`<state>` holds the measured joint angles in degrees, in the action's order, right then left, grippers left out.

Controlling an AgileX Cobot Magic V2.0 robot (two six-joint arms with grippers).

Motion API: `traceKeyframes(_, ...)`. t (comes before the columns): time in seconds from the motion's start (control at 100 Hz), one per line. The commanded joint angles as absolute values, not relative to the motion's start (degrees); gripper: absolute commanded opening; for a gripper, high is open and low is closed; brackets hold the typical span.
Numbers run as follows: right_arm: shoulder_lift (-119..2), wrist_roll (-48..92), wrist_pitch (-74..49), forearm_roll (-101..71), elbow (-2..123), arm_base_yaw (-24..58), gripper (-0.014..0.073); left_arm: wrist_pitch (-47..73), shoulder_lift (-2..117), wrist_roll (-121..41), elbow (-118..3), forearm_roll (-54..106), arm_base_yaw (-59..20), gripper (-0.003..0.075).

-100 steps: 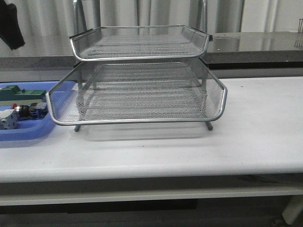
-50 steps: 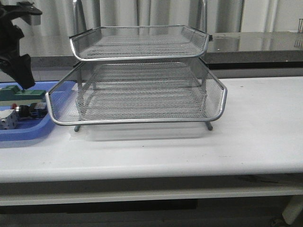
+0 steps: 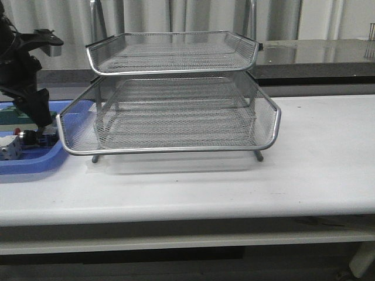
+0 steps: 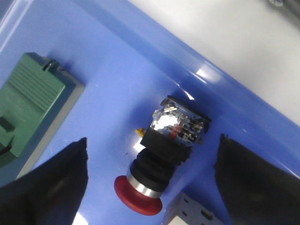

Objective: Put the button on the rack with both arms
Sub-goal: 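Lower the left gripper onto the red-capped push button, then close the left gripper on the push button and lift it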

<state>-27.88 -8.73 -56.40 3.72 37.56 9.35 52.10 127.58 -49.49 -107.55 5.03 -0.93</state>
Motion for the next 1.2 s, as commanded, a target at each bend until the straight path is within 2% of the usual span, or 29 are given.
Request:
traceKeyframes(0.0,-28.1,-8.64,-53.18,4.43,39.46,9.15,-0.0068,51.34,124.83,-49.38,-109.68,5.23,-1.1,0.0537)
traceKeyframes(0.9,-28.1,-8.64,-53.18,4.43,39.46,9.15,-0.0068,52.33,131.49,-49.28,-111.8,4.81,-1.1,0.0522)
traceKeyframes(0.99,-28.1,-8.64,-53.18,4.43,39.46,9.15,-0.0068,52.33,131.49,-49.28,-111.8,4.81,-1.1,0.0453)
traceKeyframes(1.19,-28.1,-8.64,-53.18,4.43,39.46,9.15,-0.0068,53.66,131.49,-49.28,-112.68,4.81,-1.1,0.0159)
